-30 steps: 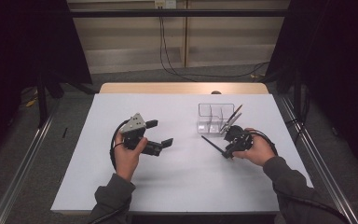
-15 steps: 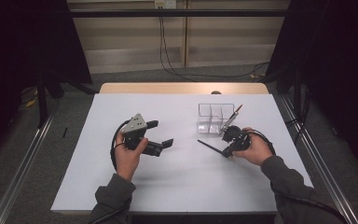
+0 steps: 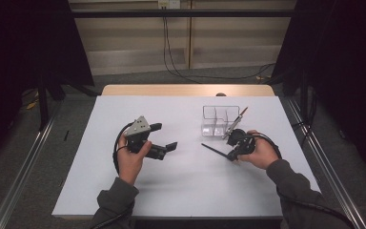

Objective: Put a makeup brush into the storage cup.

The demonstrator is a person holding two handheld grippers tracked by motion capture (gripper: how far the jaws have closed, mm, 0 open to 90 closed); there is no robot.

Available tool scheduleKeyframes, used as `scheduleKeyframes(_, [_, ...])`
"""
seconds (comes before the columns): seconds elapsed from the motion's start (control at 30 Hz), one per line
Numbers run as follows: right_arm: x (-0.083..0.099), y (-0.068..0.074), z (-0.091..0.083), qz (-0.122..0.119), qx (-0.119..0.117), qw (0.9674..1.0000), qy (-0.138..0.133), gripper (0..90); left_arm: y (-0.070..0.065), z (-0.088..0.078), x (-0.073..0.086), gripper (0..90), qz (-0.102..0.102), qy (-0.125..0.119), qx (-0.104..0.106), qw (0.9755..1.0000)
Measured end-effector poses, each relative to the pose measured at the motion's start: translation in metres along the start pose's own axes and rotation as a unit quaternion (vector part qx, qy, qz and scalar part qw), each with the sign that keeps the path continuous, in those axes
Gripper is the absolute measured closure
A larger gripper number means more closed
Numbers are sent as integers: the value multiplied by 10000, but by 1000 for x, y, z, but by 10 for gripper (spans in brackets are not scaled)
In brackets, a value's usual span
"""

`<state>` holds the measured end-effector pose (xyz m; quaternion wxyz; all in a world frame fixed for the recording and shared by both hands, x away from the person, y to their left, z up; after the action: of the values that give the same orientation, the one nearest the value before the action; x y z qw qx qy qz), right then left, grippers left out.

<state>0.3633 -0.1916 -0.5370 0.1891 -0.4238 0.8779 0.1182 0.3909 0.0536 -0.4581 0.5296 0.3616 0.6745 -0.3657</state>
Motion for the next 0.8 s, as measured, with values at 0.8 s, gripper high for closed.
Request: scheduleKeyframes(0.8, [0, 2, -17, -211, -63, 9997, -129, 846, -6, 9, 6, 8, 92, 367, 88, 9992])
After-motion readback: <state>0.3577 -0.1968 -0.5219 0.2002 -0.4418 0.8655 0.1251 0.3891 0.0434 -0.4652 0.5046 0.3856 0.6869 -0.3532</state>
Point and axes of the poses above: each handheld gripper's, and its own axes: z roughly forward along the jaws, x roughly out of its underside, y roughly to its left, the point moved 9 cm from there along z, roughly forward along the jaws, and after that the axes turned 9 degrees about -y, right-handed, at the moved point
